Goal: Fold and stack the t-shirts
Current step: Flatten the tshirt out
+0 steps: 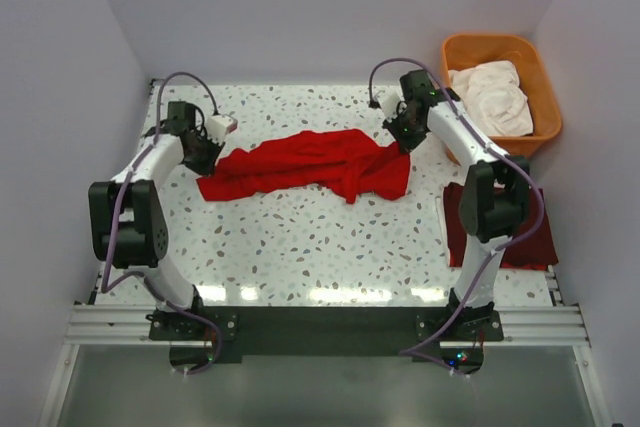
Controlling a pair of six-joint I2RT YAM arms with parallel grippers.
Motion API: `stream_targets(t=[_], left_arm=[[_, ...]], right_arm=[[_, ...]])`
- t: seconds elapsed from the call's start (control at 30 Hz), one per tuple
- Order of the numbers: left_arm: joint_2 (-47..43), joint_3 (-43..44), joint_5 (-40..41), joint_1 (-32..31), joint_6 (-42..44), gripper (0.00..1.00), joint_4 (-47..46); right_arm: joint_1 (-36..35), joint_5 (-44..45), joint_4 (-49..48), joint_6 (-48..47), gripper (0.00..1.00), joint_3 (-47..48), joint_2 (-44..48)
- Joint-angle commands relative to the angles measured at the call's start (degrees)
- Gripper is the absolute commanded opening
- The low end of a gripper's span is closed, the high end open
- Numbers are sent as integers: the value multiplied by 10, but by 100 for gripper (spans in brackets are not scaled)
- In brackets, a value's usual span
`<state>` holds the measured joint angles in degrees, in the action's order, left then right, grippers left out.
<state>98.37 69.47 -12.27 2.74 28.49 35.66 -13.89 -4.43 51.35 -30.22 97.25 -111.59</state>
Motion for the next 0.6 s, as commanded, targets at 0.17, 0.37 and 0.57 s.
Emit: stream_targets(t=[0.17,0.37,0.57], left_arm=[[-19,108,45,44,-37,0,26],[-47,149,15,83,-40,0,25],[-105,175,-53,88,7,0,51]], right_arm=[[0,113,-113,-77,0,15,-42],[33,31,-133,-83,0,26,17],[36,-119,-72,-179,0,31,122]])
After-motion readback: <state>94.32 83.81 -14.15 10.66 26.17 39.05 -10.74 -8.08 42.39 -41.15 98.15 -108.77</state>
